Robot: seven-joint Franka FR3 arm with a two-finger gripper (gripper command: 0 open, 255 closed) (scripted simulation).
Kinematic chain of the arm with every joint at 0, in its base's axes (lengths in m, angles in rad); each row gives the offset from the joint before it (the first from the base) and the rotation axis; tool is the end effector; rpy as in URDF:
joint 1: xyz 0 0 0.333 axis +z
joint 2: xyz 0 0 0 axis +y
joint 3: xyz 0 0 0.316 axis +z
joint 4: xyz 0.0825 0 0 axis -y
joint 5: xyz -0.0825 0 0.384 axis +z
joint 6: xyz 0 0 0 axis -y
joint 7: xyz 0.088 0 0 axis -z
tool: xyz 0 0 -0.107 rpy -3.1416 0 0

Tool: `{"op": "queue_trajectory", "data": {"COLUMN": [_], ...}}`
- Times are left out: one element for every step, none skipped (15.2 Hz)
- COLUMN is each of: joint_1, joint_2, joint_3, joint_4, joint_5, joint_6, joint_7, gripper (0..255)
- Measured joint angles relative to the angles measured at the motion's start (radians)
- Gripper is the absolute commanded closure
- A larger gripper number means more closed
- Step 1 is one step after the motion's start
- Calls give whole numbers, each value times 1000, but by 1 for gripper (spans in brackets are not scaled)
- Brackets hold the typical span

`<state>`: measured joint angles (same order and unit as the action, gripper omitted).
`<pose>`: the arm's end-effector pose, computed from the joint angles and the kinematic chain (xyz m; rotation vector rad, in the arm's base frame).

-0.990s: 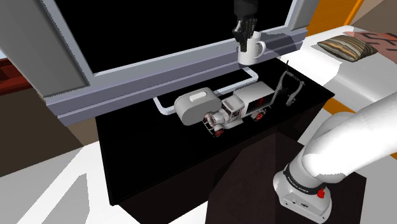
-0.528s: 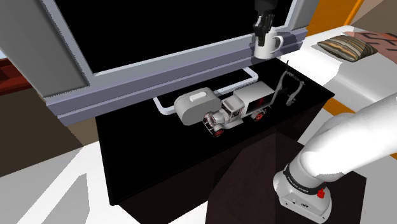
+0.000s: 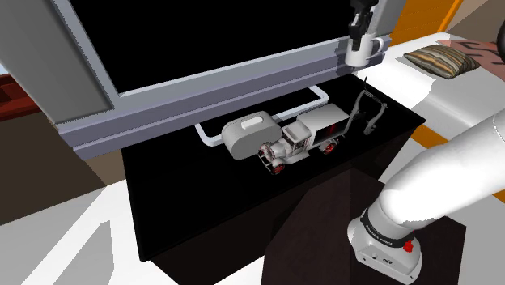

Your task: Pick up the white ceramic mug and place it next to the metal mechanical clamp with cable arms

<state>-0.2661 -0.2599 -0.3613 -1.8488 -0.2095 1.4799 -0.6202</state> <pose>0.3505 -0.3086 0.6109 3.1058 0.0057 -0.2652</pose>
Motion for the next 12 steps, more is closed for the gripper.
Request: {"op": "queue_trajectory", "data": {"joint_1": [-9, -16, -26, -36, -44, -53, -63, -74, -85, -95, -107, -124], "joint_2": [14, 29, 39, 58, 76, 92, 117, 136, 157, 184, 214, 245], "joint_3": [-18, -34, -52, -73, -89, -105, -124, -142, -160, -176, -193, -214], "joint_4": [18, 34, 44, 53, 76, 95, 119, 132, 153, 182, 210, 246], "joint_5": [-3, -3, -6, -6, -4, -2, 3, 7, 13, 23, 35, 48], "joint_6": [0, 3, 8, 21, 19, 20, 23, 32, 35, 34, 37, 32], "joint_7": [-29, -53, -80, -110, -136, -163, -194, -223, -253, -281, -311, -350], "gripper": [255, 255, 255, 255, 255, 255, 255, 255, 255, 255, 255, 255]}}
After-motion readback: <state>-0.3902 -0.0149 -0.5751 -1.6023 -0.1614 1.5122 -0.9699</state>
